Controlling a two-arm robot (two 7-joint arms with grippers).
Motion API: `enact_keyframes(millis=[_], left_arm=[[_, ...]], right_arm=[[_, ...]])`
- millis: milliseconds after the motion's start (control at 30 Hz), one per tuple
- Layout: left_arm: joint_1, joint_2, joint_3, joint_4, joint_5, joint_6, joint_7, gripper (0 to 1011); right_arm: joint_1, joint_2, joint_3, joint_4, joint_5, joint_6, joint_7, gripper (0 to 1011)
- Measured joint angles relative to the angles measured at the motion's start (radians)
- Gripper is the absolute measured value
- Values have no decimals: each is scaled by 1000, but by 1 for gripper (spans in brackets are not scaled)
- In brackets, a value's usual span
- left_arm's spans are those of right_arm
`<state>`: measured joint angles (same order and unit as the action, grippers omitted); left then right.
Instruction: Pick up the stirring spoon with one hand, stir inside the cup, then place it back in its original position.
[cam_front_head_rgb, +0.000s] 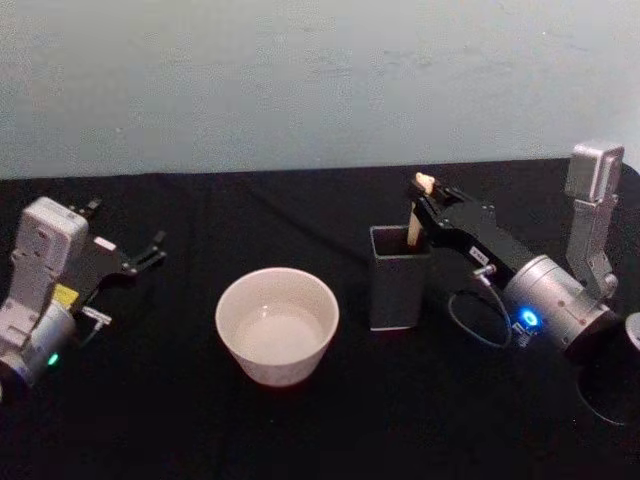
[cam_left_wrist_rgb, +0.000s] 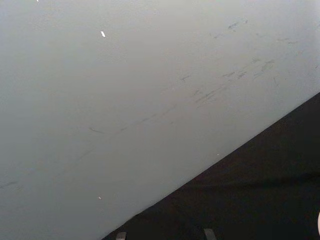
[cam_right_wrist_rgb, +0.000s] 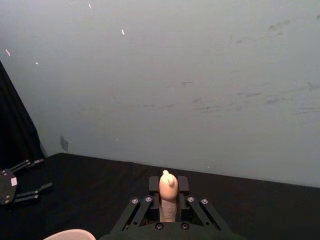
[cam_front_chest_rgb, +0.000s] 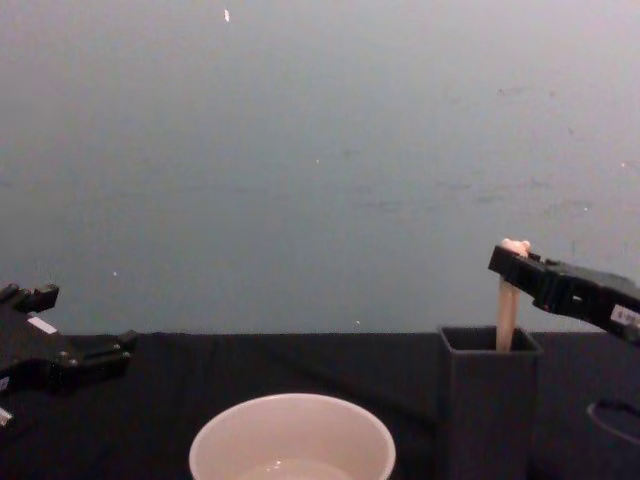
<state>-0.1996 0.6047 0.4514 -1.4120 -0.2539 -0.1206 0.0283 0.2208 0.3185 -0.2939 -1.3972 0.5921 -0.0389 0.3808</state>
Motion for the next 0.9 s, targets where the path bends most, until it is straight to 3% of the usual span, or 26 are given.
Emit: enact_keyframes(millis=[900], left_arm=[[0,0,0,0,0,0,0,1001]], right_arm=[[0,-3,-1,2,-10,11,2,214]])
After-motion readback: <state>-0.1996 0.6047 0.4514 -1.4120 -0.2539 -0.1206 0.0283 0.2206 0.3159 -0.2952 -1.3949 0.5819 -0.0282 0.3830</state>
